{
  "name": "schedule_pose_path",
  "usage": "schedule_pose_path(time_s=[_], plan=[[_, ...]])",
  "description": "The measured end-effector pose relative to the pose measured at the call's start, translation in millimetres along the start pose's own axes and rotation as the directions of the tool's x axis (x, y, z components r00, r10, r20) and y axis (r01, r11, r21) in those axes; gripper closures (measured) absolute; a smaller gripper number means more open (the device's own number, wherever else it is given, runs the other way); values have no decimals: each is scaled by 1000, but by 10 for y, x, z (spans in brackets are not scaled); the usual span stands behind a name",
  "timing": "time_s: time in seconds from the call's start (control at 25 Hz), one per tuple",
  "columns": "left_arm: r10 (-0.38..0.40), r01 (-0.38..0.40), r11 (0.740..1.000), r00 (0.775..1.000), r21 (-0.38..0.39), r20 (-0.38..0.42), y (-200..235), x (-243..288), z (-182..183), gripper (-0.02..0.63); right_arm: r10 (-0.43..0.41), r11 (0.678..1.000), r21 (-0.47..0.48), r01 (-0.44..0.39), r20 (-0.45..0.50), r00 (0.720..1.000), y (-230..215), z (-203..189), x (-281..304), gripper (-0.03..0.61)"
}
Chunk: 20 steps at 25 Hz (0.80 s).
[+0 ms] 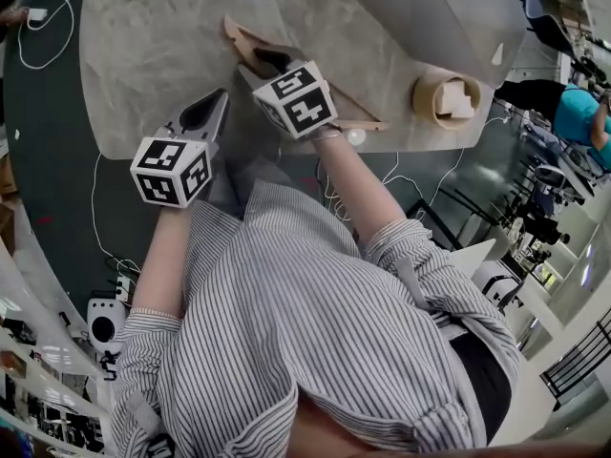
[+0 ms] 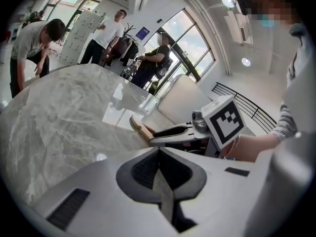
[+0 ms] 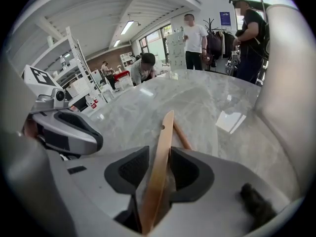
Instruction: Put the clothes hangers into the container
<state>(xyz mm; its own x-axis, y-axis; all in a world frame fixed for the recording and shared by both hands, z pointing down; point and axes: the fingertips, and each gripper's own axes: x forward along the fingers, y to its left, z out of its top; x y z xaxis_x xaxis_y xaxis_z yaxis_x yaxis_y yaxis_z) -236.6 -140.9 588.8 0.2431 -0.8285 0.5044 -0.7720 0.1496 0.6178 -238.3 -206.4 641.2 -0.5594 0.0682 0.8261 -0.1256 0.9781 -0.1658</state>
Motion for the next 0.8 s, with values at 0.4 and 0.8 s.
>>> schedule_pose_path(time_s=[0.4,0.8], plan=[[-7,6,1000,999,-30,-38,45,166,-90,603,-53,996,-77,48,-73,996,-13,-25,30,467],[-23,23,1000,998,-8,-50,31,205,-54,603,-63,998,-19,62,-46,997,-40,-14,24,490]])
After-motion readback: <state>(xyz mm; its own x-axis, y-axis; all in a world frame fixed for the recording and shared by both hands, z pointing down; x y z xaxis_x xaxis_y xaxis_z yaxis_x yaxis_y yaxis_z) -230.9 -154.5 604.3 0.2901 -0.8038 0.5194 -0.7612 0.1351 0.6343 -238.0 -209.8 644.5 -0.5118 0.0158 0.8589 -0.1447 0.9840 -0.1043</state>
